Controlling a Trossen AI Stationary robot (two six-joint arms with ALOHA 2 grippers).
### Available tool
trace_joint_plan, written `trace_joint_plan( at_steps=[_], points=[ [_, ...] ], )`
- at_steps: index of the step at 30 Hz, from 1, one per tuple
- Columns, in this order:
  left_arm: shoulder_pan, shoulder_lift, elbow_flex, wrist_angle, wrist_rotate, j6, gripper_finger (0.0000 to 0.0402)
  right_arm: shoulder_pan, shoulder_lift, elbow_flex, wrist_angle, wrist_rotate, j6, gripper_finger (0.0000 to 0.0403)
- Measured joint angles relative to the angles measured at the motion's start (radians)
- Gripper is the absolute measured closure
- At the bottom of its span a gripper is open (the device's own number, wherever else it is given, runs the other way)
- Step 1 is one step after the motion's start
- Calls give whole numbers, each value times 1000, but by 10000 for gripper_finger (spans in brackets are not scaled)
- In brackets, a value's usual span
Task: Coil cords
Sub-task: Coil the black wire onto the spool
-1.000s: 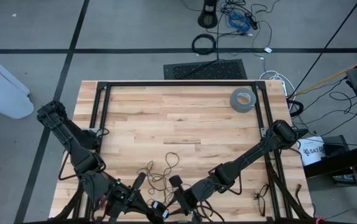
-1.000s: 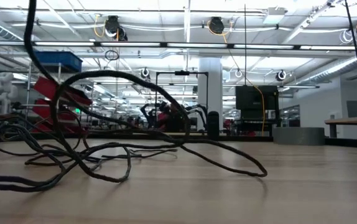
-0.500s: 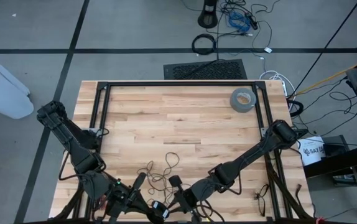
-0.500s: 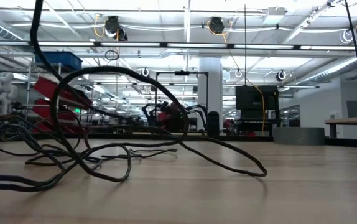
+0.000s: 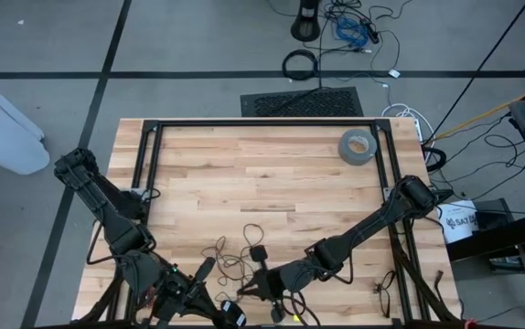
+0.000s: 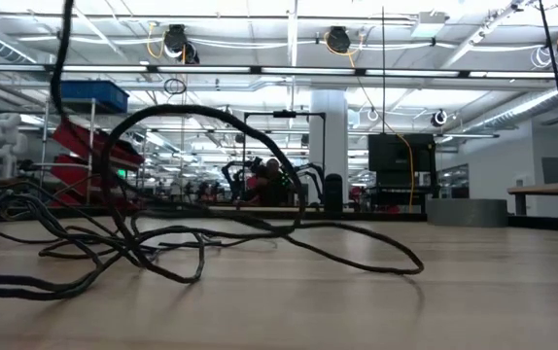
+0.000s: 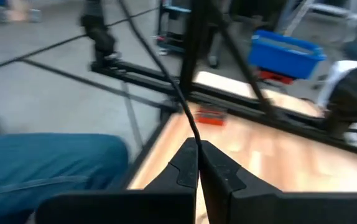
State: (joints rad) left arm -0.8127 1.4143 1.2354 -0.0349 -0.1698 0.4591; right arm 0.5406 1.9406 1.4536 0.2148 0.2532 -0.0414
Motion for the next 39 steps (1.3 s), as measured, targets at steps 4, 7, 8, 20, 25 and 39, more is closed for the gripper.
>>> trace_joint_plan(
  at_steps=[4,7,8,20,25,39],
  points=[
    [0,0,0,0,6,0,400,0,-20,0,1,123,-14,402],
    [3,0,0,-2,22,0,400,5,-37,0,3,196,-15,402],
    [6,0,0,-1,36,0,400,6,-41,0,10,203,-19,403],
    [45,25,0,0,173,-9,400,19,-56,30,47,217,-93,403],
    [60,33,0,-1,200,-9,400,30,-56,65,18,221,-130,403],
    [107,33,0,-56,204,-122,400,77,-57,159,-99,302,-251,403]
  ],
)
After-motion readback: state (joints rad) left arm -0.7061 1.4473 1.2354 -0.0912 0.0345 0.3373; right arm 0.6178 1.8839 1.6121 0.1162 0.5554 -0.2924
